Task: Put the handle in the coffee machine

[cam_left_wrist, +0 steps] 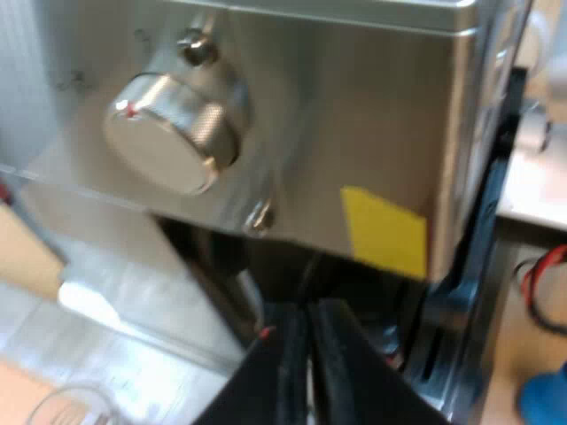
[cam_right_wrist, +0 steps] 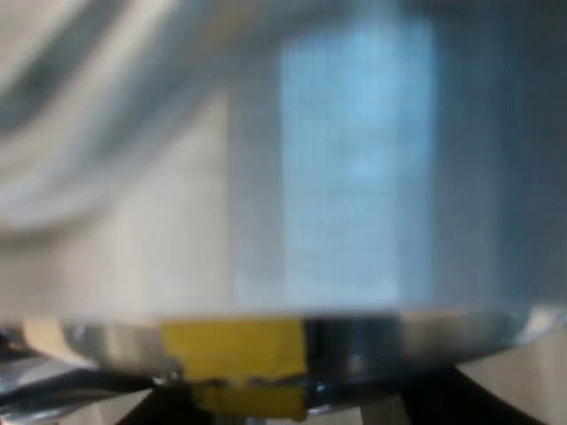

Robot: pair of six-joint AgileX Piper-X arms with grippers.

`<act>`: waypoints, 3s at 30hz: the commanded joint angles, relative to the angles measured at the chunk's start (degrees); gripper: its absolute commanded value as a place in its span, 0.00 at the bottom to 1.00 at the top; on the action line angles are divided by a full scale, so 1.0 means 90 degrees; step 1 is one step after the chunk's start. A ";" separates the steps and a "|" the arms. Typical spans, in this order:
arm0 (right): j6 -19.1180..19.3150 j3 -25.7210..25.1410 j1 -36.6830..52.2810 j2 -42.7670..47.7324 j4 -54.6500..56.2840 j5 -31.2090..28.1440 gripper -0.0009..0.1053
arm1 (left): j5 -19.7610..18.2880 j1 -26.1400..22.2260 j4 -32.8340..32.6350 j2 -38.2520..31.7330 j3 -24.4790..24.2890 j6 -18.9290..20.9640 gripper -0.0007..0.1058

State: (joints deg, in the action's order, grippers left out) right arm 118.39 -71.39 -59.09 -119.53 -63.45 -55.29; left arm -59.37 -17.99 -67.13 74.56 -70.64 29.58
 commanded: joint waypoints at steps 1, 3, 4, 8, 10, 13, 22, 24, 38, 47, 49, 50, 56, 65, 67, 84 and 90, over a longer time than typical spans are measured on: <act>0.0135 -0.0221 -0.0049 0.0409 -0.0544 0.0223 0.31 | 0.0387 0.0032 -0.0052 -0.0045 -0.0115 0.0071 0.01; 0.0135 -0.0221 -0.0057 0.0409 -0.0544 0.0223 0.31 | 0.0677 0.0032 0.0162 -0.0010 -0.0114 0.0454 0.01; 0.0135 -0.0221 -0.0057 0.0409 -0.0544 0.0223 0.31 | 0.0708 0.0032 0.0187 -0.0007 -0.0114 0.0505 0.01; 0.0135 -0.0221 -0.0057 0.0409 -0.0544 0.0223 0.31 | 0.0919 0.0032 0.0484 -0.0006 -0.0114 0.0651 0.01; 0.0135 -0.0221 -0.0057 0.0409 -0.0544 0.0223 0.31 | 0.1144 0.0032 0.0546 -0.0006 -0.0135 0.0736 0.01; 0.0135 -0.0221 -0.0057 0.0409 -0.0544 0.0223 0.31 | 0.1549 0.0095 0.0648 -0.0006 -0.0133 0.0737 0.01; 0.0135 -0.0221 -0.0057 0.0409 -0.0544 0.0223 0.31 | 0.2070 0.0670 0.1057 0.0267 -0.0133 0.1235 0.01; 0.0135 -0.0221 -0.0057 0.0409 -0.0544 0.0223 0.31 | 0.2270 0.0808 0.1090 0.0387 -0.0133 0.1281 0.01; 0.0135 -0.0221 -0.0063 0.0409 -0.0544 0.0175 0.31 | 0.3242 0.1070 0.1443 0.0908 -0.0133 0.1310 0.01; 0.0135 -0.0221 -0.0063 0.0409 -0.0544 0.0175 0.31 | 0.3239 0.1070 0.1397 0.1318 -0.0133 0.1343 0.01; 0.0135 -0.0221 -0.0063 0.0409 -0.0544 0.0175 0.31 | 0.3239 0.1070 0.1289 0.1330 -0.0133 0.1347 0.01; 0.0135 -0.0221 -0.0063 0.0409 -0.0544 0.0175 0.31 | 0.3239 0.1070 0.1271 0.1330 -0.0133 0.1347 0.01; 0.0135 -0.0221 -0.0063 0.0409 -0.0544 0.0175 0.31 | 0.3239 0.1266 0.0980 0.1330 -0.0133 0.1412 0.01; 0.0135 -0.0221 -0.0063 0.0409 -0.0544 0.0175 0.31 | 0.3239 0.1536 0.0571 0.1330 -0.0133 0.1412 0.01; 0.0135 -0.0221 -0.0063 0.0409 -0.0544 0.0175 0.31 | 0.3239 0.1536 0.0438 0.1330 -0.0133 0.1401 0.01; 0.0135 -0.0221 -0.0063 0.0409 -0.0544 0.0175 0.31 | 0.2853 0.1536 -0.0257 0.1289 -0.0133 0.1401 0.01; 0.0135 -0.0221 -0.0063 0.0409 -0.0544 0.0175 0.31 | 0.2538 0.1536 -0.0460 0.1134 -0.0133 0.1401 0.01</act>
State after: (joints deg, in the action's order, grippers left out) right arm 118.65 -71.87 -59.34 -120.67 -64.78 -55.96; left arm -34.88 -4.59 -69.73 85.92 -71.49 41.81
